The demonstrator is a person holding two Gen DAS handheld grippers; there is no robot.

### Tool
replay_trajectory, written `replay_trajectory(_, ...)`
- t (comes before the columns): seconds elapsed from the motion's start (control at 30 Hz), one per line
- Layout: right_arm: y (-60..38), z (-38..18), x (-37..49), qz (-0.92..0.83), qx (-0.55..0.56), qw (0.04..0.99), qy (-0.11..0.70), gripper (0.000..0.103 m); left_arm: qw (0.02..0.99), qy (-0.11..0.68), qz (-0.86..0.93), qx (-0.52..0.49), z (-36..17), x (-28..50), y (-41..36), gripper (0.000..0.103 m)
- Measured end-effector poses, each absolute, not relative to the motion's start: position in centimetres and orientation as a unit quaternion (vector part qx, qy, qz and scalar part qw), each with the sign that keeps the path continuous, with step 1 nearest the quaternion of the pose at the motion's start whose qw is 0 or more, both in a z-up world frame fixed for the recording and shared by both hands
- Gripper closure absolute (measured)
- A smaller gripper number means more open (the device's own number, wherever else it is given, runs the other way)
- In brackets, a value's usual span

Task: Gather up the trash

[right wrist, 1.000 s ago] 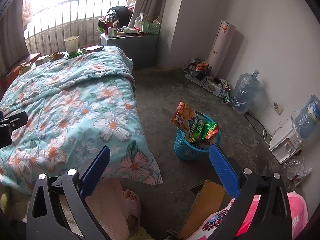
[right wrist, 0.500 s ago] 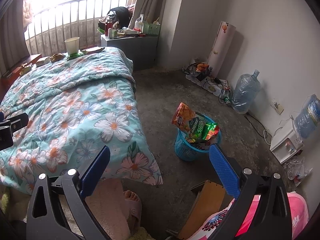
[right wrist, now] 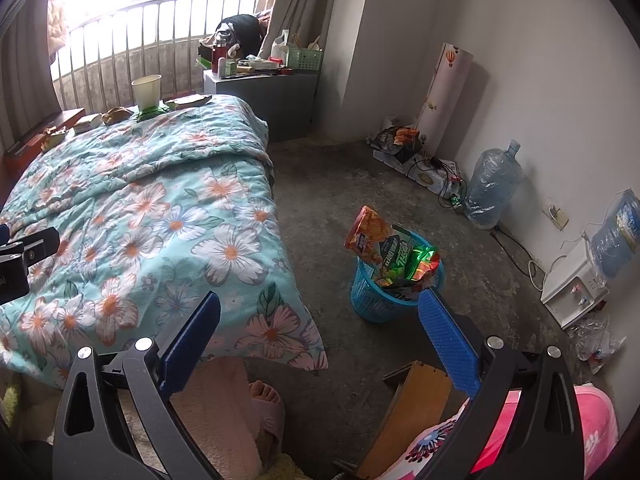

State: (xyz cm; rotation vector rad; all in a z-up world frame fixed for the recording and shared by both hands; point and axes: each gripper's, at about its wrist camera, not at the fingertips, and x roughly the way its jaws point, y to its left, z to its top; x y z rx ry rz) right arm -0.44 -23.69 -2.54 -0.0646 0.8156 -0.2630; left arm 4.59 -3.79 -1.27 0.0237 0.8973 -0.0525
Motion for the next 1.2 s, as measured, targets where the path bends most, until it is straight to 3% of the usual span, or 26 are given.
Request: replay_trajectory(1.2, -23.53, -2.56, -0.56, -0.126, -0.03, 0.91, 0.394, 0.007, 0.901, 0.433, -0.025, 0.014, -1.25, 4.37, -4.03, 0.009)
